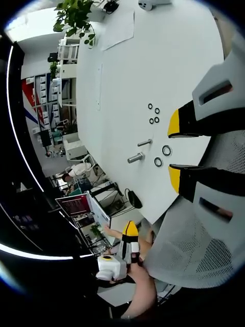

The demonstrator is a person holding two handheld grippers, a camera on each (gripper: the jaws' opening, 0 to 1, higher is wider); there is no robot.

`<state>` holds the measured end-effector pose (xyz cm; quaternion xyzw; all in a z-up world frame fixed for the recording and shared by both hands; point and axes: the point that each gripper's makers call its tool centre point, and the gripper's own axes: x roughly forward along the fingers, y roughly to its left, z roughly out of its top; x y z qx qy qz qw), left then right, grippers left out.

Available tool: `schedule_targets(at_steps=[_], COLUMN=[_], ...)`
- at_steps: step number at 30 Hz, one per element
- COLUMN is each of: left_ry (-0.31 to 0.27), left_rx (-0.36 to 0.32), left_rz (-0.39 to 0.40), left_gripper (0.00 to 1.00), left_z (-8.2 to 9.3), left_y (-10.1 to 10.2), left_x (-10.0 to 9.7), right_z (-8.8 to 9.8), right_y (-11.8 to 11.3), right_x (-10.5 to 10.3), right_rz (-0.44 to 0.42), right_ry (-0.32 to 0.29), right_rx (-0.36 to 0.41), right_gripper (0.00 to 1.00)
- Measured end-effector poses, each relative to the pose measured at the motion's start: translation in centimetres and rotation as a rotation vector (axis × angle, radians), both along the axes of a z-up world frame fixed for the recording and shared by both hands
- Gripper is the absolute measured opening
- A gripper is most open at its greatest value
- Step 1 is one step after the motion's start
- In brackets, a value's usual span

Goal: Place the washer onto the threaded stud by aligning its center hole with the stud, sliding it down to the base, and recovering from edge contact or off-axis alignment until the washer reaches the visible bottom stop.

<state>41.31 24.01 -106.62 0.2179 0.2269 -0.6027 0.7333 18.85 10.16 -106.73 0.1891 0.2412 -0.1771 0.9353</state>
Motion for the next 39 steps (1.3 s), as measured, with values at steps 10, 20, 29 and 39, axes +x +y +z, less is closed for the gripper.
schedule_targets(at_steps=[10, 20, 29, 39], left_ry=[0.001, 0.000, 0.007, 0.021], left_rx=[-0.008, -0.006, -0.018, -0.009], left_rz=[0.022, 0.018, 0.008, -0.011], left_gripper=[0.02, 0.03, 0.05, 0.09], left_z=[0.2, 0.2, 0.3, 0.2], left_y=[0.2, 0.1, -0.1, -0.2], left_x=[0.4, 0.3, 0.0, -0.4], right_z=[0.0, 0.0, -0.6, -0.4], right_y=[0.2, 0.3, 0.0, -0.4], right_x=[0.2, 0.2, -0.1, -0.5], right_rz=[0.008, 0.004, -0.008, -0.030], right_ry=[0.002, -0.002, 0.013, 0.008], right_rx=[0.000, 0.002, 0.011, 0.021], right_gripper=[0.24, 0.24, 0.24, 0.25])
